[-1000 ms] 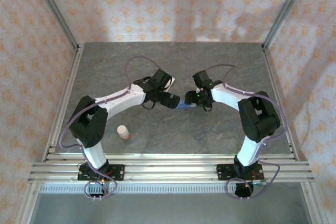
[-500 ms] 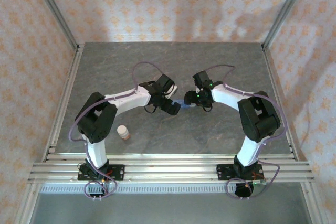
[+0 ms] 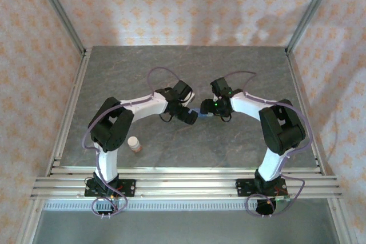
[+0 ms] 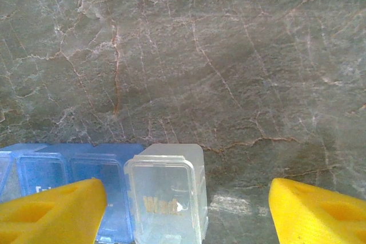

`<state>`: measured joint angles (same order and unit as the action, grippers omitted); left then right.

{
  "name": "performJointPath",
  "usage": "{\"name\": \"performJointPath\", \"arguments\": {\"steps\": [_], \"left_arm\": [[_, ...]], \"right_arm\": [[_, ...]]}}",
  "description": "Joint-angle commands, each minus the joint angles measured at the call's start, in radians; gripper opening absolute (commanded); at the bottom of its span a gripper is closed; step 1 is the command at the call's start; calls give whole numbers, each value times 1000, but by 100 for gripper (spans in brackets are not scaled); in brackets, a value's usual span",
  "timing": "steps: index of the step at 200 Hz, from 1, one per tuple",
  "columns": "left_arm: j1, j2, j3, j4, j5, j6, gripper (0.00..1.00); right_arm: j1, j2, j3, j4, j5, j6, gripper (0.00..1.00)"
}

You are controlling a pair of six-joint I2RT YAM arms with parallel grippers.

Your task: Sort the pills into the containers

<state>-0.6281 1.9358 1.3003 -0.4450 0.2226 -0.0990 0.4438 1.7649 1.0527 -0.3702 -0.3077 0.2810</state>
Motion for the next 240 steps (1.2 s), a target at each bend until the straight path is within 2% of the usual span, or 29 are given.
{"name": "performJointPath", "arguments": {"steps": [1,166,240], "left_arm": [[20,20,44,-7,-31,28,100],[132,111,194,-37,-25,16,100],[138,145,203,-22,-19,-9,100]], "right_arm": [[-2,35,-34,-23,19,5,76],[-1,59,-51,-7,14,10,75],[-1,64,-50,-3,5,15,75]]}}
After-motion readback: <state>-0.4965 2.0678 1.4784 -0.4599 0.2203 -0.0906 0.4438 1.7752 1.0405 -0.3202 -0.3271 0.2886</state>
